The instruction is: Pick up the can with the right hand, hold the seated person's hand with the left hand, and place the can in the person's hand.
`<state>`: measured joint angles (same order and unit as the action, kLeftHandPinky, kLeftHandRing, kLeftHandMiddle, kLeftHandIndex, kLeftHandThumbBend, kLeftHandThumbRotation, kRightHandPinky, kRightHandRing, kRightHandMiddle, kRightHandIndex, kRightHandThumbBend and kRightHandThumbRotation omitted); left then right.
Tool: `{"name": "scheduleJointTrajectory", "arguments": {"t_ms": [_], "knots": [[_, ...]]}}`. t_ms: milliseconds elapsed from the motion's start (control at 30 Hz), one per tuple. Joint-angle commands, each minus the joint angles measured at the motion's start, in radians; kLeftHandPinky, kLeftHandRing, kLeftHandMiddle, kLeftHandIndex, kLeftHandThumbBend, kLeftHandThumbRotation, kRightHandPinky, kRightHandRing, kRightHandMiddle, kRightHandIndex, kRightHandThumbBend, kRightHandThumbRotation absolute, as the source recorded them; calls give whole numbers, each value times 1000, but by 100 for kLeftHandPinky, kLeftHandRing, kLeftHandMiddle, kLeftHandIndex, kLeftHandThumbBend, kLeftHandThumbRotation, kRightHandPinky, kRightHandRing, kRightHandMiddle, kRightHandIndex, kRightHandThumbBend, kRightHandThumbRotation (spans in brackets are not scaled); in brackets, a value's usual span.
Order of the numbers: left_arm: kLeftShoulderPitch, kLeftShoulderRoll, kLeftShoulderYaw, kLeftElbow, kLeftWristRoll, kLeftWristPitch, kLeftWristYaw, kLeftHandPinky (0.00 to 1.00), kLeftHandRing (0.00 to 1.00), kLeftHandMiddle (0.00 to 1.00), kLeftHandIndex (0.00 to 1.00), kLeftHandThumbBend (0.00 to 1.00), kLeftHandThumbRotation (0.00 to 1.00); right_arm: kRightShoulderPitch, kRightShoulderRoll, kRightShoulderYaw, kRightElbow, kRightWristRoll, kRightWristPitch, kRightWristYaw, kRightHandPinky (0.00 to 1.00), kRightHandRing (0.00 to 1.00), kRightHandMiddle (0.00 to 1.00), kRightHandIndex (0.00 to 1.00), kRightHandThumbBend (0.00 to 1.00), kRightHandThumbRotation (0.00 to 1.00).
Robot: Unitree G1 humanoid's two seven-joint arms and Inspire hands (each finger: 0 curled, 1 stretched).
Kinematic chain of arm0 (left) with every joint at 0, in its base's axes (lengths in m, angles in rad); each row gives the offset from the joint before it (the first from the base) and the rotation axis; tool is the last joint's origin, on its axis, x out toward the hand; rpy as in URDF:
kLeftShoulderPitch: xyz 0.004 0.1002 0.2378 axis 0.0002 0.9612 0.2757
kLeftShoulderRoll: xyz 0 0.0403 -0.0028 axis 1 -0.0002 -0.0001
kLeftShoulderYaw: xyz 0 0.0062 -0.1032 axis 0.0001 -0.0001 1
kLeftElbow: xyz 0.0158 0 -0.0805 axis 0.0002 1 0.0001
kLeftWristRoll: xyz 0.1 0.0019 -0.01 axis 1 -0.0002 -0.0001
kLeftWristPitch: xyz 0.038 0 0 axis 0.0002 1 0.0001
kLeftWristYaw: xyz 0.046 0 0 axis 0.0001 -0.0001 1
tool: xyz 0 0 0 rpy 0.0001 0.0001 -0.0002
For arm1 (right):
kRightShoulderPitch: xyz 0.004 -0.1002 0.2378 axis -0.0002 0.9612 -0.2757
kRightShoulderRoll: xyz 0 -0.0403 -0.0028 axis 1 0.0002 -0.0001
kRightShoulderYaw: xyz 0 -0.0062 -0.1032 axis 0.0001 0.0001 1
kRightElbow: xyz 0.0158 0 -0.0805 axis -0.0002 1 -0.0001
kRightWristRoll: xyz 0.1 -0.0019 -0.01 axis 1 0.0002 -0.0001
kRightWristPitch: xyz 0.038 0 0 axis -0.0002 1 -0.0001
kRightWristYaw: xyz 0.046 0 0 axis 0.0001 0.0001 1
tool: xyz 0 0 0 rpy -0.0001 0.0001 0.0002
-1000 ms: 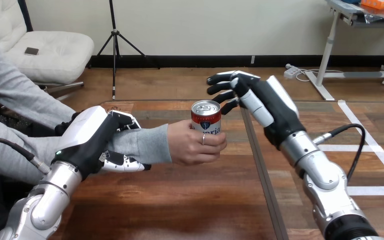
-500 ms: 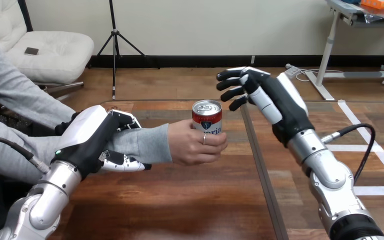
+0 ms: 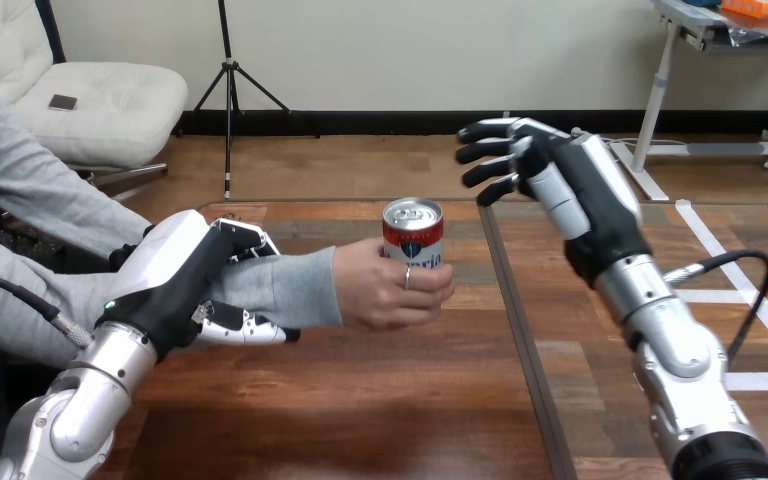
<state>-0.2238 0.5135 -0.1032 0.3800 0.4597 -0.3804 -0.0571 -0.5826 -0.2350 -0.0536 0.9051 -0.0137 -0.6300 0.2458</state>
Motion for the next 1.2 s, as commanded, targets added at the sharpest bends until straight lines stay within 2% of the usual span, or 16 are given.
{"name": "scheduleJointTrajectory", "arguments": {"t_ms": [0, 100, 200, 367, 700, 1167], "knots": [[-15, 20, 9, -111, 43, 31, 27, 45, 55, 59, 60, 88, 20, -20, -25, -27, -63, 29, -16, 7, 52, 61, 67, 69, 100, 100], [1, 17, 16, -141, 46, 54, 17, 50, 62, 66, 67, 91, 32, -19, -31, -30, -70, 41, -18, 16, 52, 61, 67, 68, 100, 100], [10, 16, 19, -157, 47, 66, 14, 53, 66, 70, 71, 93, 37, -20, -34, -32, -72, 46, -19, 21, 52, 60, 67, 68, 100, 100], [24, 16, 24, -173, 53, 54, 34, 59, 71, 75, 75, 94, 44, -14, -36, -38, -84, 54, -25, 27, 52, 60, 66, 68, 100, 100], [35, 20, 29, -185, 55, 39, 55, 63, 76, 79, 78, 96, 52, -7, -35, -41, -98, 59, -35, 25, 53, 60, 66, 67, 100, 100], [55, 29, 42, -212, 53, 34, 64, 65, 78, 81, 81, 99, 61, 5, -34, -44, -126, 82, -40, 48, 54, 60, 65, 67, 100, 100]]}}
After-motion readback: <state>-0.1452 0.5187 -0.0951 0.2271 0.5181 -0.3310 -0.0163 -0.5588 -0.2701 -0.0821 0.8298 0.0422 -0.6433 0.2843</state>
